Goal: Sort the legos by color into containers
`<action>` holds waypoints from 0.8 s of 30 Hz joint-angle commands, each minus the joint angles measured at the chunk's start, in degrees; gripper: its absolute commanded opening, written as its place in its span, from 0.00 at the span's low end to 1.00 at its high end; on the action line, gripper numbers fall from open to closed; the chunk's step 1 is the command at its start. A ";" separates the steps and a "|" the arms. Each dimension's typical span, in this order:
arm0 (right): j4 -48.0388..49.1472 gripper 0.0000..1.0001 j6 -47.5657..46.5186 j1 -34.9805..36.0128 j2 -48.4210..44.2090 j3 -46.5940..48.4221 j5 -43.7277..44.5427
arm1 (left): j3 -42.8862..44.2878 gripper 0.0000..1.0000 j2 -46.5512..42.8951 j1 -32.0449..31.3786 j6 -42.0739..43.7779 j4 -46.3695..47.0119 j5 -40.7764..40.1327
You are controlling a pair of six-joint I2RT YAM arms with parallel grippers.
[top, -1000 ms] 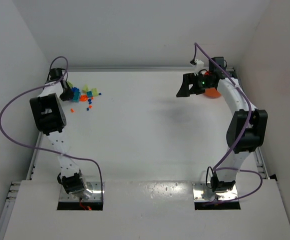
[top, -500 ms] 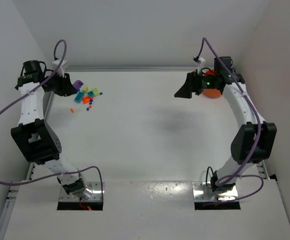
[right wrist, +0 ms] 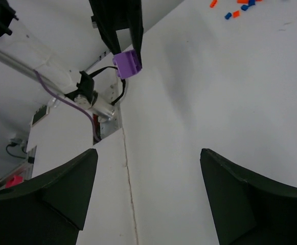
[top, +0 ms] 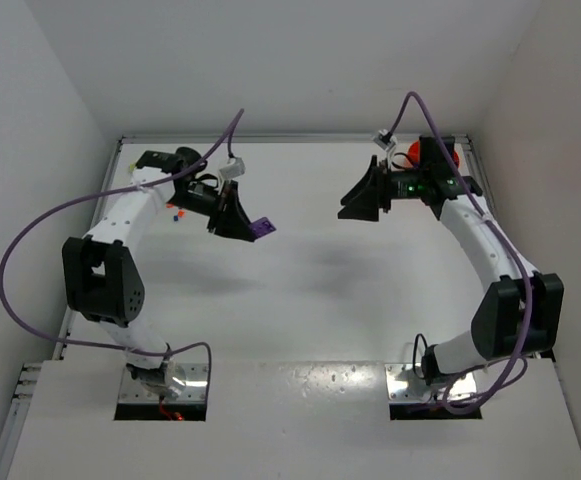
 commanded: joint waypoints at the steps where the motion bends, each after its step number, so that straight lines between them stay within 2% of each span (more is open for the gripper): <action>1: 3.88 0.80 -1.20 3.02 -1.13 -0.21 -4.45 | 4.95 0.00 2.88 -3.66 -1.04 -0.82 8.58; 9: 2.83 0.77 -1.99 10.14 2.65 1.54 -4.45 | 6.28 0.00 7.20 -7.81 -5.18 -0.20 9.98; 15: -9.21 0.77 -12.52 15.24 8.01 9.00 -0.68 | 6.28 0.00 7.72 -8.34 -5.18 -0.73 9.98; 24: -11.85 0.77 -13.77 18.67 13.02 13.40 0.91 | 5.14 0.00 7.20 -10.53 -4.65 -0.73 9.46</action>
